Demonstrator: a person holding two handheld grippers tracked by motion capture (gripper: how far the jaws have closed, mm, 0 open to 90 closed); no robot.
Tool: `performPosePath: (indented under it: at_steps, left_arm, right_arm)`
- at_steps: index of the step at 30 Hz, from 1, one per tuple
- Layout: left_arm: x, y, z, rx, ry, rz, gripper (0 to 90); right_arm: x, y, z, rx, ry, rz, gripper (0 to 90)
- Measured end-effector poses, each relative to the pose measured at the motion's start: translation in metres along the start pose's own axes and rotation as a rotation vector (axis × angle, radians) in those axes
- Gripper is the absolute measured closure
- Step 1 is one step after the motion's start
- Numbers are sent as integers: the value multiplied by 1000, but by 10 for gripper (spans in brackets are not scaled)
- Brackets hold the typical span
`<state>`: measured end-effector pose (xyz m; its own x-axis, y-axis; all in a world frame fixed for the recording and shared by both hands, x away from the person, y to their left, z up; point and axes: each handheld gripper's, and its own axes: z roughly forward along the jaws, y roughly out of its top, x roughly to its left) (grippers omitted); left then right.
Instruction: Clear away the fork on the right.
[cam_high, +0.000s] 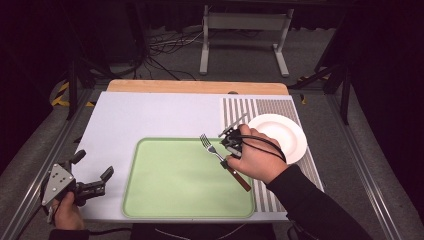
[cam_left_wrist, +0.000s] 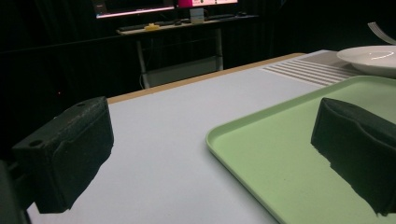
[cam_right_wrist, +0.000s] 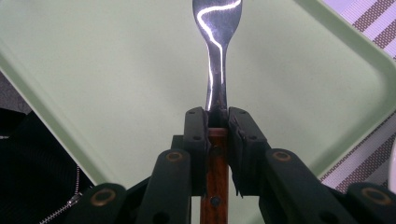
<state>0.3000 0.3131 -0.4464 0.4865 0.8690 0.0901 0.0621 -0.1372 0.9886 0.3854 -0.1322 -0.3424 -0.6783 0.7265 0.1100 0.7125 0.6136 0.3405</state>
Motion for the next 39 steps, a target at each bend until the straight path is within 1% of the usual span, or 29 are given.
performPosePath:
  at_steps: [1,4,6,7,10,14,16,17,18,19,23,26,29,39]
  left_arm:
    - [0,0,0,0,0,0,0]
    - [0,0,0,0,1,-1,0]
    - [0,0,0,0,1,0,0]
    - [0,0,0,0,1,0,0]
    - [0,0,0,0,1,0,0]
    - [0,0,0,0,0,0,0]
    - [0,0,0,0,0,1,0]
    - [0,0,0,0,0,0,0]
    - [0,0,0,0,1,0,0]
    - [0,0,0,0,0,0,0]
    - [0,0,0,0,1,0,0]
    - [0,0,0,1,0,1,0]
    - [0,0,0,0,1,0,0]
    - [0,0,1,1,2,-2,0]
  right_arm:
    - [0,0,0,0,0,0,780]
    - [-1,1,4,5,-23,31,780]
    - [-1,1,6,3,-25,34,780]
    - [-1,0,7,10,-18,38,780]
    - [-1,0,11,11,-25,43,780]
    - [-1,-5,23,9,-23,70,780]
    - [-2,-6,26,12,-22,74,779]
    - [-3,-8,32,15,-20,76,779]
    - [-3,-8,32,15,-20,76,779]
    - [-3,-9,35,22,-21,84,779]
    - [-3,-11,41,32,-25,90,779]
    - [-4,-13,45,51,-33,113,778]
    - [-5,-15,49,68,-36,126,778]
    - [-6,-19,57,103,-41,145,778]
